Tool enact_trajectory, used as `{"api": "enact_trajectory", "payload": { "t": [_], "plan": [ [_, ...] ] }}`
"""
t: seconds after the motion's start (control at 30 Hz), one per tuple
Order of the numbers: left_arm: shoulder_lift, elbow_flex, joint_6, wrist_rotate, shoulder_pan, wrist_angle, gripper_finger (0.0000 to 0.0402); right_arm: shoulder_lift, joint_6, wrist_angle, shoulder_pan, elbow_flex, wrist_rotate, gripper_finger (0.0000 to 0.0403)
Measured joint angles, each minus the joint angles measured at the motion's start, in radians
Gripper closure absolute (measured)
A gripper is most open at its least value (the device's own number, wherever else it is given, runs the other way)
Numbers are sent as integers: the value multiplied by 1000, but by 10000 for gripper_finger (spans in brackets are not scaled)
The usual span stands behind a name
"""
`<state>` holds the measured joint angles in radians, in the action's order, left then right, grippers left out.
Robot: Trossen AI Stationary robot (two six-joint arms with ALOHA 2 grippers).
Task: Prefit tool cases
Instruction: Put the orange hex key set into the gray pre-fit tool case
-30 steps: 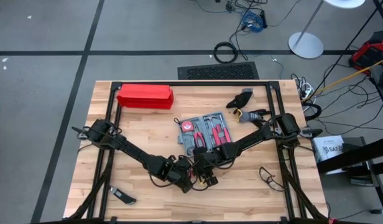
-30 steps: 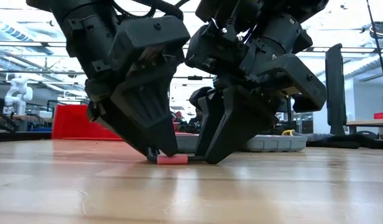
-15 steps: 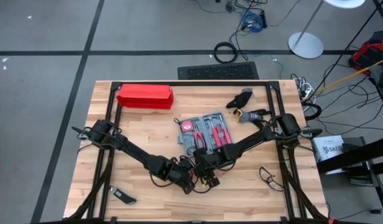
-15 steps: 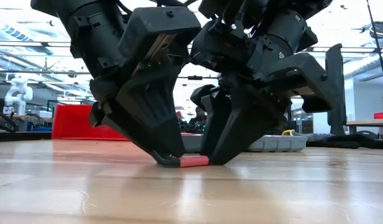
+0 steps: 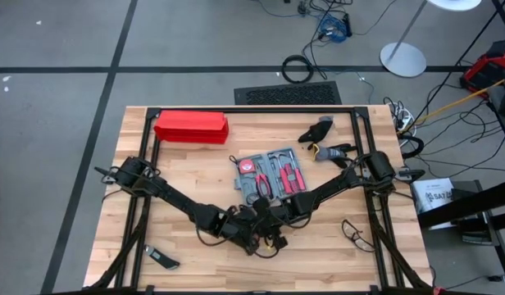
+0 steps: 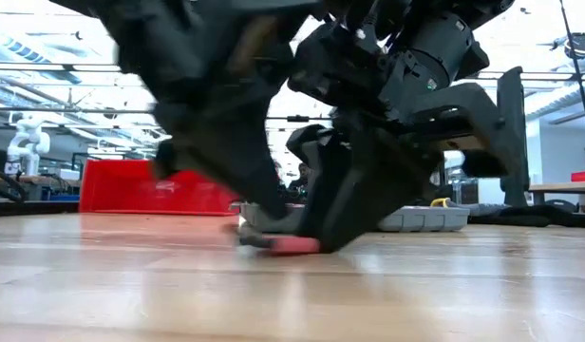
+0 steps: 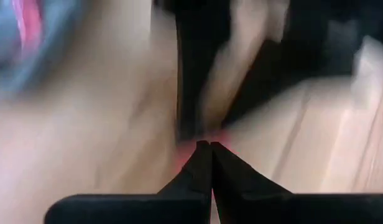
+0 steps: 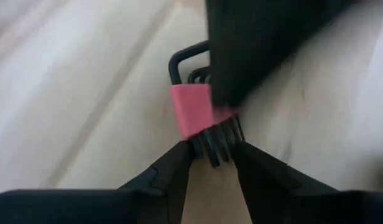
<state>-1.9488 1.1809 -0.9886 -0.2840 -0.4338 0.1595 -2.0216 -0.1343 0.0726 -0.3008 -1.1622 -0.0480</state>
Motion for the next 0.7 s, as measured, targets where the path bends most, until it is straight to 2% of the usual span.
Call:
{"api": "enact_trajectory", "payload": {
  "t": [0.2,0.33,0.5,0.7],
  "plan": [
    [-1,4,69,-15,6,-132,399,-6,-19,-88,-27,-4,48,275],
    [0,4,56,-3,8,-99,398,-5,-26,-76,-25,-4,64,275],
    [81,4,25,22,1,61,398,-2,7,-87,-18,-9,91,275],
    [291,21,-32,-94,-41,339,398,1,-28,-84,-14,-4,107,275]
  ]
}}
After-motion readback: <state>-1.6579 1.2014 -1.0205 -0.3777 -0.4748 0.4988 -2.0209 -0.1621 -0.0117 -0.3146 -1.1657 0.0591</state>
